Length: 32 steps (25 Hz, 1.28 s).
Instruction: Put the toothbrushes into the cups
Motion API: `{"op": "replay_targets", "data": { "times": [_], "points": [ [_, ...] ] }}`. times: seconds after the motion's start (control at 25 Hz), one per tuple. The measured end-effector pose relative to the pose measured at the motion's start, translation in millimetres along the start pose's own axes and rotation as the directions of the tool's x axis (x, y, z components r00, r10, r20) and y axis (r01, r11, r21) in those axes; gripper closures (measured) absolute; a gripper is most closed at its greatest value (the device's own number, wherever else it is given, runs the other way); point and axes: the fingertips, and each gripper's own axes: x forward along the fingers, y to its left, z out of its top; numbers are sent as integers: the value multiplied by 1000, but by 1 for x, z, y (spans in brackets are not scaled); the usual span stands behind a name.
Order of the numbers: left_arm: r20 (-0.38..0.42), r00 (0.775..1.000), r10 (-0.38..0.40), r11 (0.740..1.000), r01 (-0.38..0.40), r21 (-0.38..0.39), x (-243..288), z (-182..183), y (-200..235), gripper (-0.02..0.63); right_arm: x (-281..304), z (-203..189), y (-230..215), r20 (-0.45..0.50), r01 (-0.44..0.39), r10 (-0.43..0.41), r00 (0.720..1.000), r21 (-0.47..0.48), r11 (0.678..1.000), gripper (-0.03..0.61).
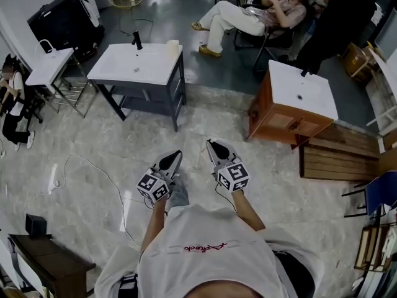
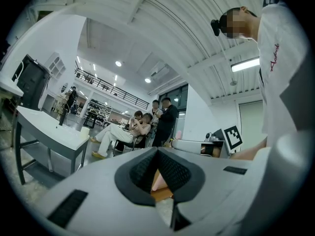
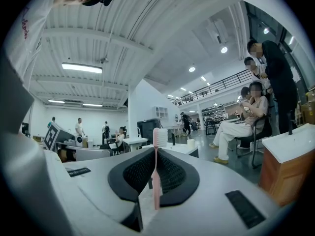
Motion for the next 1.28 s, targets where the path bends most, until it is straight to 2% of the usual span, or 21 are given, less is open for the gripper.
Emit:
{"op": "replay_targets", "data": {
  "times": [0.48,0.76,1.28],
  "points": [
    [9,1000,-27,1000,27,4,44,18,87,600,92,-8,-35,-19,1,-1,1000,-12,1000,569],
    [-1,999,-32,999,32,-30,72,25,148,600,157,-16,-53,-50,2,-2,999,3,1000,569],
    [-22,998,-59,997,58,-44,126,74,264,600,281,8,-109,-60,65,-63,996,19,998,569]
  ]
}}
